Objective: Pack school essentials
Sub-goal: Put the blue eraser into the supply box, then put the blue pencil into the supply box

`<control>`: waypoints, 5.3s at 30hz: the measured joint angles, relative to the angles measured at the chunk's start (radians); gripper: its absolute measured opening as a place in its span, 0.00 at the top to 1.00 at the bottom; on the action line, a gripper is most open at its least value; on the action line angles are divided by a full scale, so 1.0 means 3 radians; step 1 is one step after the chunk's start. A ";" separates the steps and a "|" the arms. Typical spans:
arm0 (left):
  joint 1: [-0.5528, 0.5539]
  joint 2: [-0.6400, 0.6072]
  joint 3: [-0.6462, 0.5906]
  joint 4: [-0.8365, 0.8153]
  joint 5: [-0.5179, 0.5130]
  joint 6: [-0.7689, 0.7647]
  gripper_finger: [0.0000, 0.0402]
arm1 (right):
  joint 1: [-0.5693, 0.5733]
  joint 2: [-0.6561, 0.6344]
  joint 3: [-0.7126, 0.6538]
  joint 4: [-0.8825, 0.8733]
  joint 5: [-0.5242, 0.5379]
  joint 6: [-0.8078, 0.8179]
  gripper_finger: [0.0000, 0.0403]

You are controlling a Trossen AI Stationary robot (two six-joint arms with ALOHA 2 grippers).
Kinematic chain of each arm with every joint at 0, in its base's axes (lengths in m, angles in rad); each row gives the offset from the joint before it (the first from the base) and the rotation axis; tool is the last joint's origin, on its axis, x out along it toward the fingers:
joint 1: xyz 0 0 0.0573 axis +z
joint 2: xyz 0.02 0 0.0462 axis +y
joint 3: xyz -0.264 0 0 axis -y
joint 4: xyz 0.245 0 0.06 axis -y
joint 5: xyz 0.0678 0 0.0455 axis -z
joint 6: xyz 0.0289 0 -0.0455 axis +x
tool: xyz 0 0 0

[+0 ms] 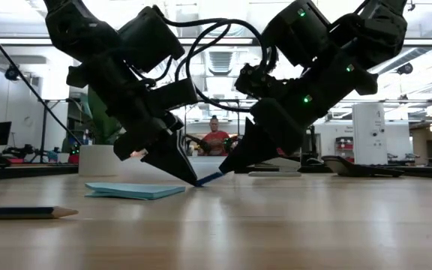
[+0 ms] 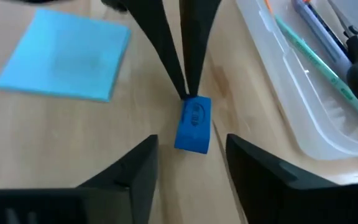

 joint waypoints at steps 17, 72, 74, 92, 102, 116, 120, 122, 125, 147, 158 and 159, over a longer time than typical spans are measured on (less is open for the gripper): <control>0.0014 0.0000 -0.0016 0.0043 0.0000 -0.0065 0.99 | 0.0001 0.0342 0.0001 0.0437 0.0131 -0.0004 0.51; 0.0012 -0.0397 -0.0025 -0.0182 0.0009 0.0029 0.98 | -0.0015 0.0342 0.0000 0.0527 0.0091 0.0022 0.84; 0.0012 -0.0511 -0.0025 -0.0241 0.0010 0.0049 0.98 | -0.0015 0.0307 0.0000 0.0517 0.0026 0.0020 0.84; 0.0014 -0.2097 -0.0379 -0.0490 -0.0299 0.0535 0.98 | -0.0588 -0.0766 0.0001 -0.0429 -0.0528 -0.0601 0.84; 0.0012 -0.2328 -0.0619 -0.0099 -0.0300 0.0532 0.98 | -0.1015 -0.0462 0.0001 0.0090 -0.0938 -0.0727 0.82; 0.0012 -0.2157 -0.0619 0.0218 -0.0300 0.0521 0.98 | -0.1104 -0.0502 0.0001 0.0067 -0.0931 -0.0647 0.55; 0.0012 -0.2120 -0.0619 0.0216 -0.0299 0.0330 0.98 | -0.1056 -0.0738 -0.0001 -0.0245 -0.0883 -0.0650 0.56; 0.0012 -0.2099 -0.0619 0.0220 -0.0299 0.0243 0.98 | -0.0982 -0.0872 -0.0040 -0.0334 -0.0787 -0.0654 0.57; 0.0011 -0.2092 -0.0617 0.0222 -0.0296 0.0069 0.98 | -0.0794 -0.1106 -0.0194 -0.0303 -0.0471 -0.0741 0.58; -0.0374 -0.1111 0.0678 -0.1405 0.0221 -0.1415 0.98 | -0.0062 -0.3142 -0.1569 0.0423 -0.0235 -0.1473 0.67; -0.1003 -0.0382 0.1626 -0.2959 0.0448 -0.2023 1.00 | -0.0064 -0.3637 -0.1786 0.0423 -0.0231 -0.1549 0.67; -0.1070 -0.0337 0.1678 -0.3019 0.0452 -0.2126 1.00 | -0.0064 -0.3647 -0.1788 0.0425 -0.0231 -0.1554 0.67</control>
